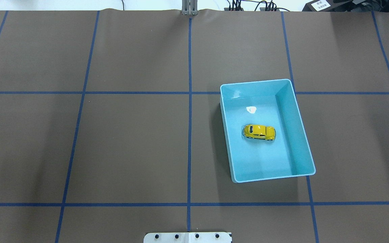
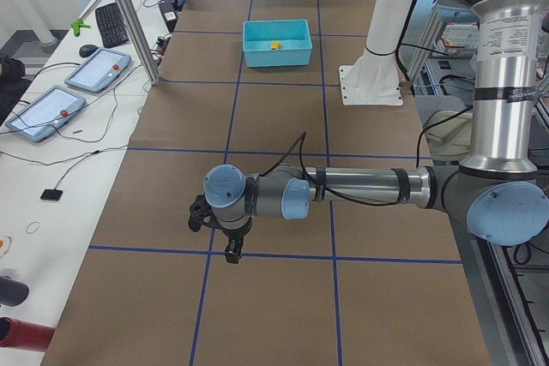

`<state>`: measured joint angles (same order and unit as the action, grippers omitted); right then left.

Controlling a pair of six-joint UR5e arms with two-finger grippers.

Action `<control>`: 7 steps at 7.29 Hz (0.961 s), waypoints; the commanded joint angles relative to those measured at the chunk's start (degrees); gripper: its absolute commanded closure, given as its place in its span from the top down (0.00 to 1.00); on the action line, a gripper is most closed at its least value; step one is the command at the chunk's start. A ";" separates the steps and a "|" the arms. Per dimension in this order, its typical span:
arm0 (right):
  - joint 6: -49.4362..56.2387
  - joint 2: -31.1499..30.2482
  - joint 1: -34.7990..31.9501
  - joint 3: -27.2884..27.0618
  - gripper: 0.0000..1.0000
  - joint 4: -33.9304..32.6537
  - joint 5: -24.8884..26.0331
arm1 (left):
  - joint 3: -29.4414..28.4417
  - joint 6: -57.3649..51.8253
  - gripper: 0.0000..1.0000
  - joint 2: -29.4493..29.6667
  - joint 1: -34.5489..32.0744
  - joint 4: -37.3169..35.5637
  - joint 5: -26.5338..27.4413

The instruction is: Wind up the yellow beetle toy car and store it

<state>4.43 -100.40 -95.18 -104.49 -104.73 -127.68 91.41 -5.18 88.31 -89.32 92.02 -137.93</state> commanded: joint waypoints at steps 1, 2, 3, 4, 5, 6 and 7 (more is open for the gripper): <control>-7.13 0.12 0.00 3.41 1.00 5.14 -4.04 | -1.32 0.08 1.00 -0.07 -1.19 0.00 0.03; -7.33 0.99 0.09 3.33 1.00 5.24 -3.98 | -2.02 0.08 1.00 0.02 -1.38 0.00 0.12; -7.25 1.52 2.61 3.33 1.00 5.32 -3.72 | -2.20 0.08 1.00 0.02 -1.47 0.09 0.12; -7.24 3.52 5.33 3.94 1.00 5.24 -3.28 | -2.21 0.17 1.00 0.11 -1.47 0.00 0.12; -7.16 6.15 7.19 4.03 1.00 5.15 -2.58 | -2.29 0.08 1.00 0.02 -1.47 0.00 0.12; -6.72 6.27 7.73 3.94 1.00 5.32 -1.79 | -2.29 0.17 1.00 -0.07 -1.55 0.00 0.12; -6.63 6.35 7.82 3.33 1.00 5.32 -2.22 | -2.38 0.17 1.00 -0.07 -1.56 0.00 0.12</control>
<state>-2.43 -94.56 -87.99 -100.68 -99.46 -129.93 89.12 -5.03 88.29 -90.84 92.02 -137.81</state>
